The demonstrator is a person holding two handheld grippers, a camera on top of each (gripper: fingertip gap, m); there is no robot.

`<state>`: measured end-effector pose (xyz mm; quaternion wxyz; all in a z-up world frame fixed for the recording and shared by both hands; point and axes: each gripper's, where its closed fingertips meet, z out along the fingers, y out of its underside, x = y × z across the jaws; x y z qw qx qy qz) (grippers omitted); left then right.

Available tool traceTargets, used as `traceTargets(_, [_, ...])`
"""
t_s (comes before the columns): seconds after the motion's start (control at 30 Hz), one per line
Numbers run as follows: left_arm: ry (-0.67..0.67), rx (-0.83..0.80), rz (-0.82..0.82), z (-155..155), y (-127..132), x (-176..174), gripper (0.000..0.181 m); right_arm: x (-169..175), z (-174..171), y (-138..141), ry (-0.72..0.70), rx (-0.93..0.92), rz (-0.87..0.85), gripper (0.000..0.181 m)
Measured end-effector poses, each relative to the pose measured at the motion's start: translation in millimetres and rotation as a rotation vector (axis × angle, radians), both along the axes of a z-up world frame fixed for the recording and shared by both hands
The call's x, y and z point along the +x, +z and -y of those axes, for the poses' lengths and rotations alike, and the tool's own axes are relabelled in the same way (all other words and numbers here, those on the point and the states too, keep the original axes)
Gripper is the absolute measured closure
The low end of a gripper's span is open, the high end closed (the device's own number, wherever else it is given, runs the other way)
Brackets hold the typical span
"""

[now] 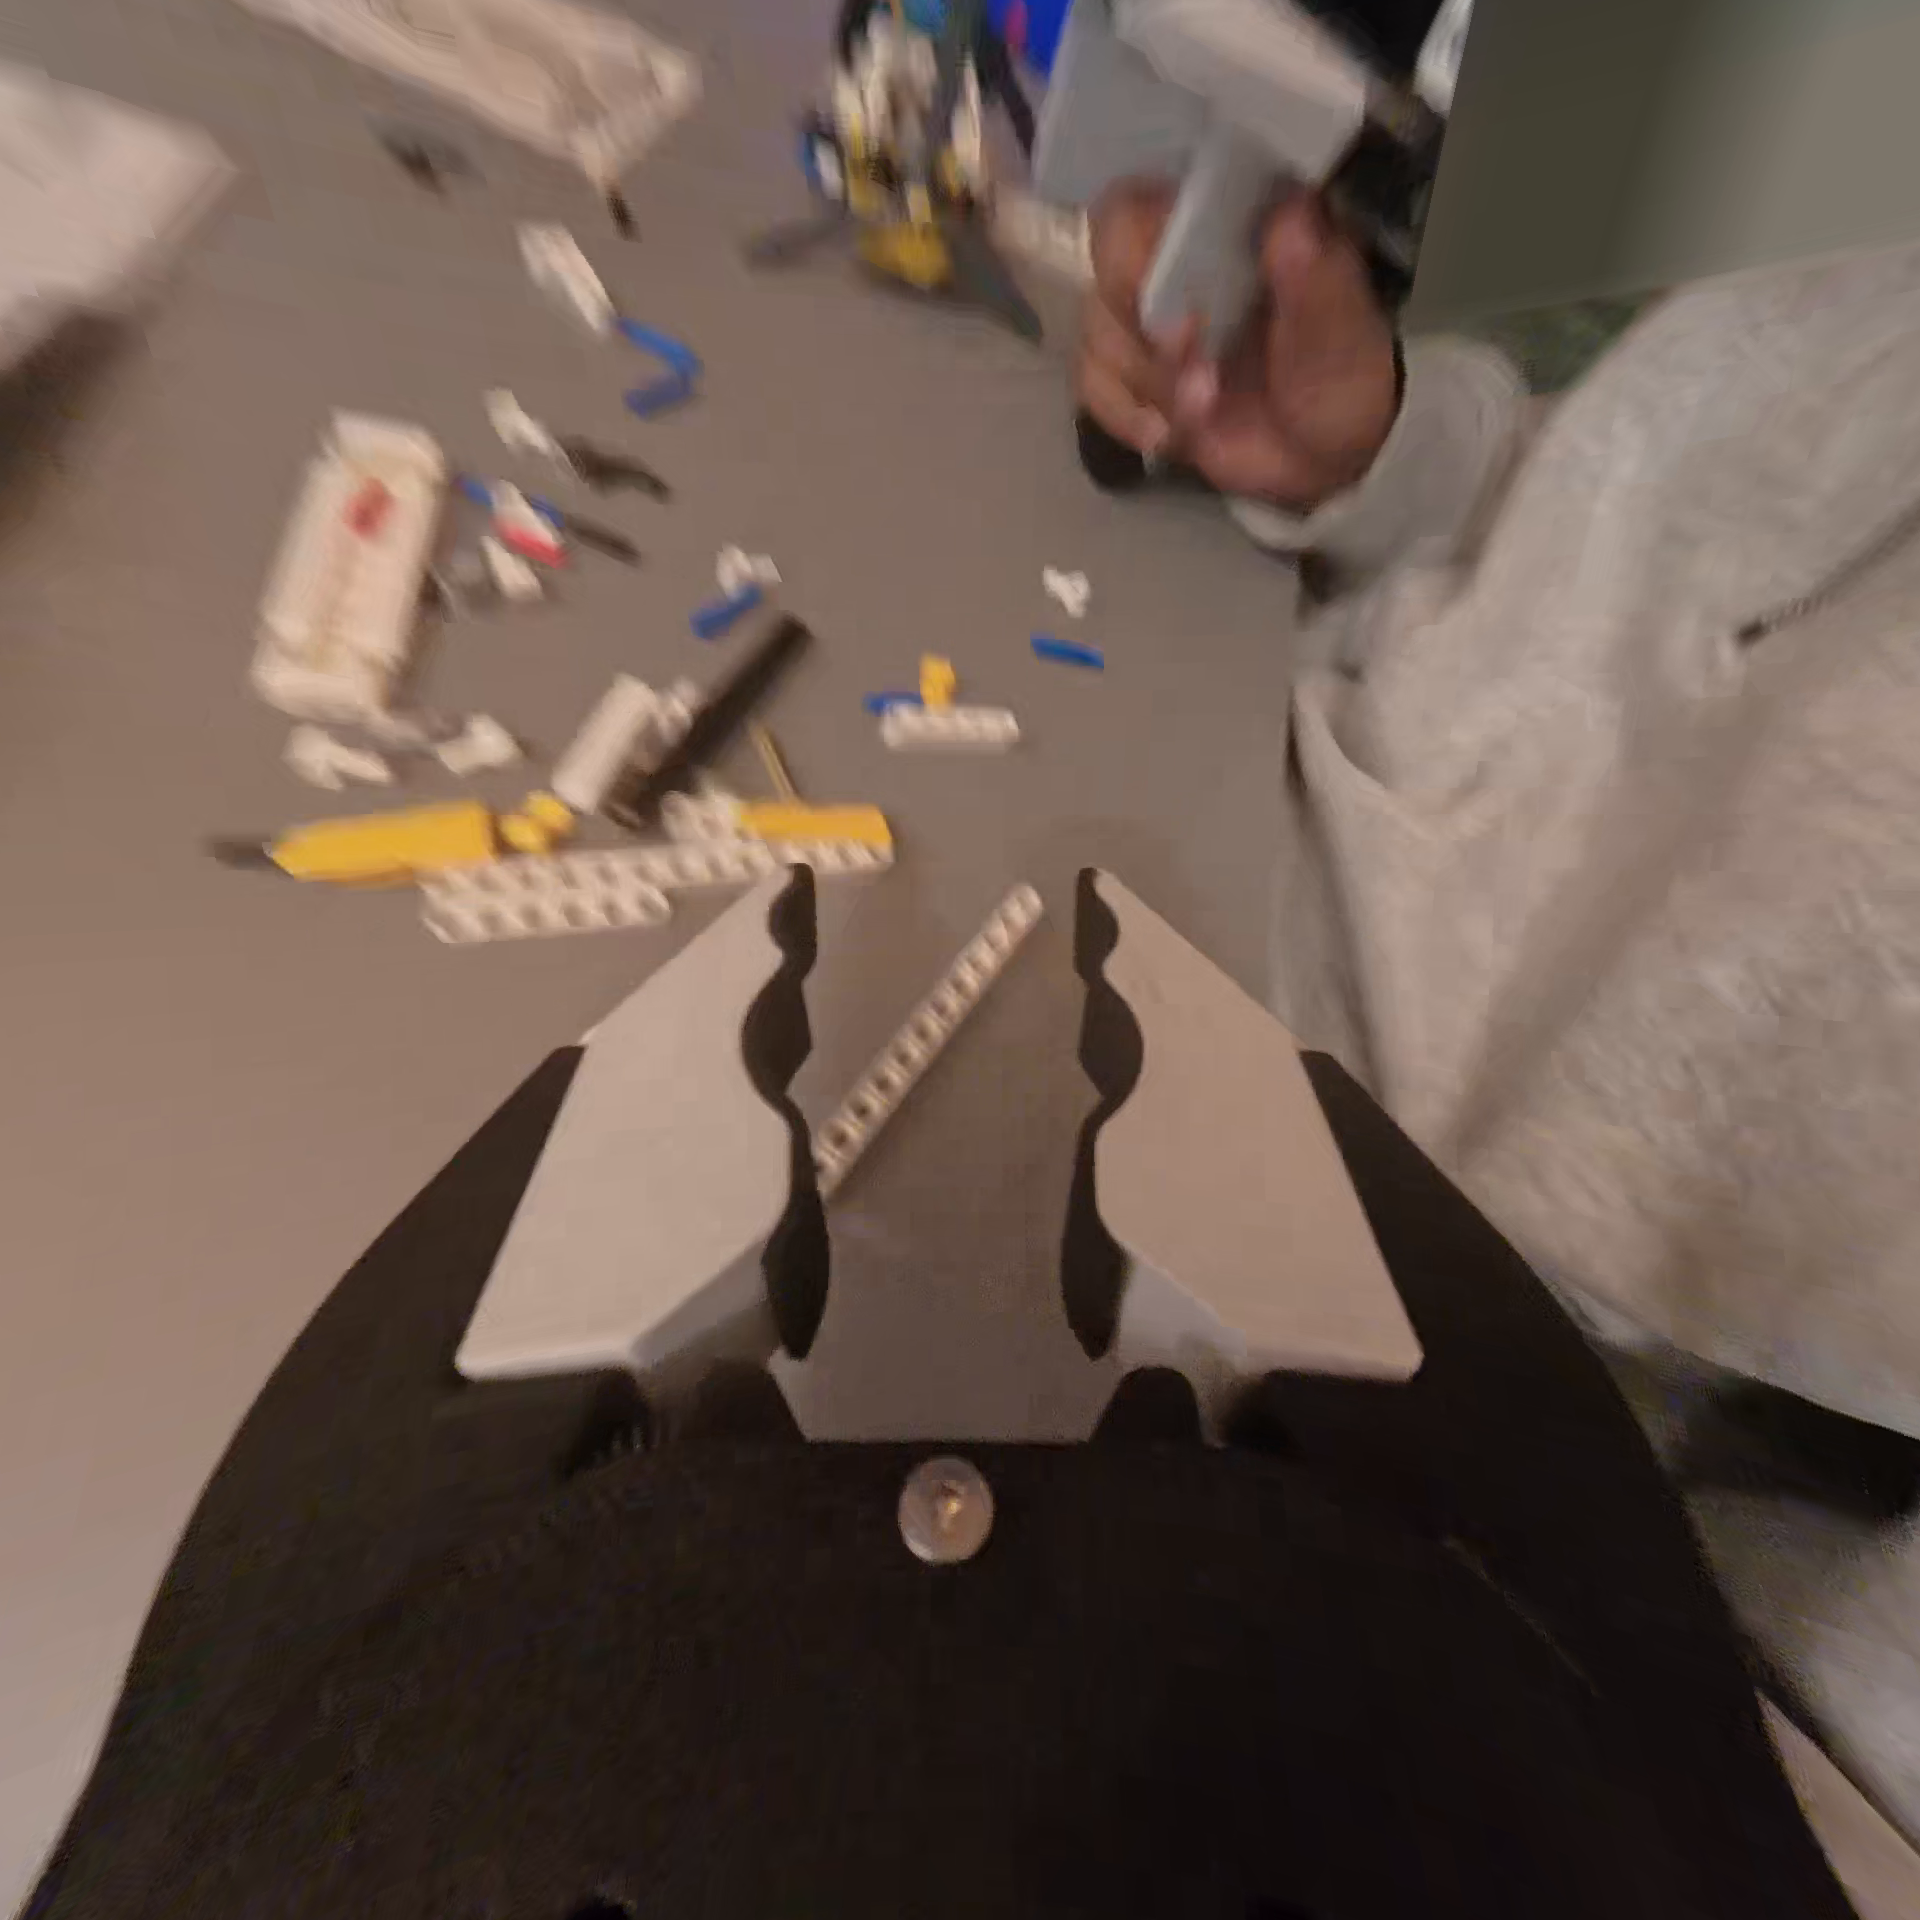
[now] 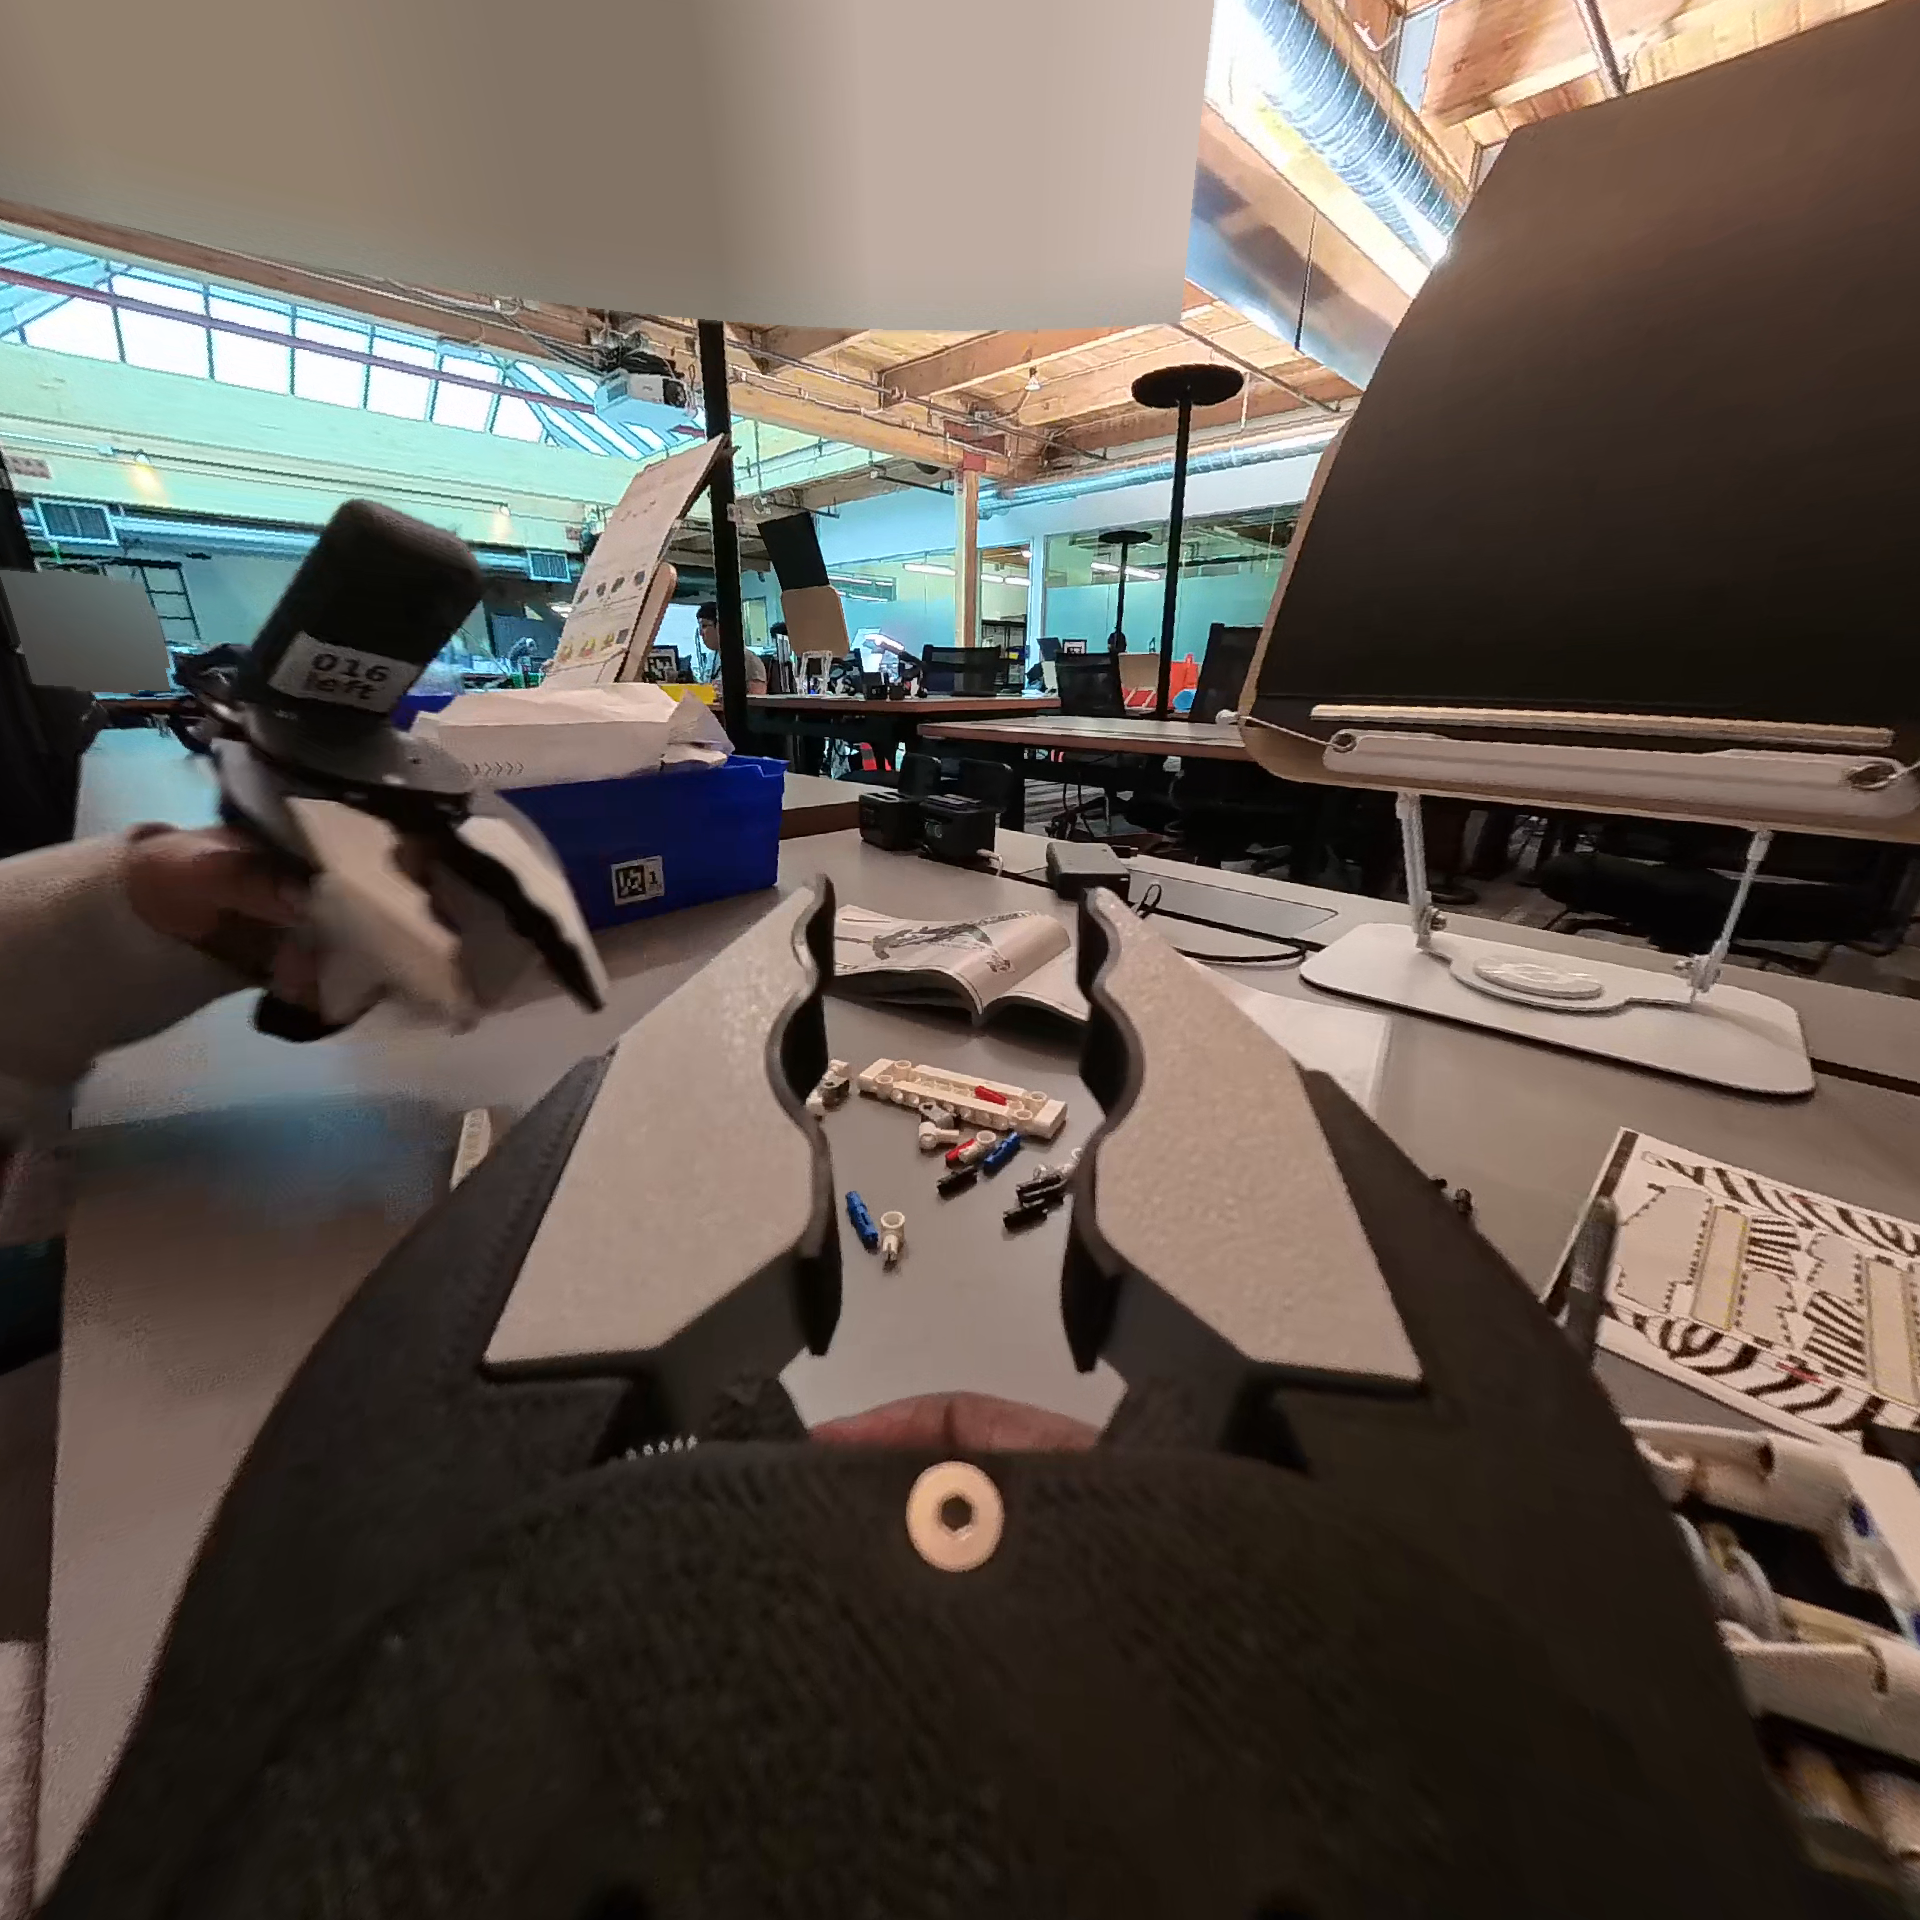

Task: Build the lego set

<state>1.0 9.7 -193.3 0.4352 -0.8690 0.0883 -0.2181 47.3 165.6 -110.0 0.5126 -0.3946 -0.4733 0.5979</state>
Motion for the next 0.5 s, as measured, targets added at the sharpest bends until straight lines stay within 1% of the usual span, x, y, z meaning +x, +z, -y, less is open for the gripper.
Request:
traceTargets(0.03, [-0.006, -0.058, -0.007, 8.0, -11.2, 5.4, 0.126, -0.9, 0.0, -0.3, -0.001, 0.002, 0.002, 0.136])
traceTargets(0.13, [0.029, -0.137, -0.047, 16.7, -39.7, 8.5, 0.127, -3.7, 0.8, -1.1, 0.001, 0.006, 0.010, 0.136])
traceTargets(0.17, [0.046, -0.175, -0.055, 17.3, -49.1, 5.7, 0.135, -4.3, 1.3, -1.2, 0.001, 0.009, 0.010, 0.136])
traceTargets(0.2, [0.069, -0.161, -0.058, 12.6, -49.3, 1.7, 0.153, -4.4, 1.7, -1.3, 0.000, 0.013, 0.009, 0.136])
traceTargets(0.23, [0.058, -0.173, -0.064, 12.1, -51.7, 1.0, 0.167, -4.3, 2.1, -1.1, -0.001, 0.017, 0.007, 0.136])
traceTargets(0.3, [0.018, -0.188, -0.043, 11.3, -51.4, 8.8, 0.175, -4.0, 2.5, -0.8, -0.003, 0.023, 0.003, 0.136])
traceTargets(0.37, [0.004, -0.168, -0.054, 2.3, -48.0, 15.6, 0.175, -3.7, 2.2, -0.5, -0.004, 0.024, 0.000, 0.136])
traceTargets(0.5, [-0.034, 0.044, -0.090, -37.4, -19.6, 38.0, 0.175, -3.0, 2.7, -0.3, -0.003, 0.029, -0.004, 0.136])
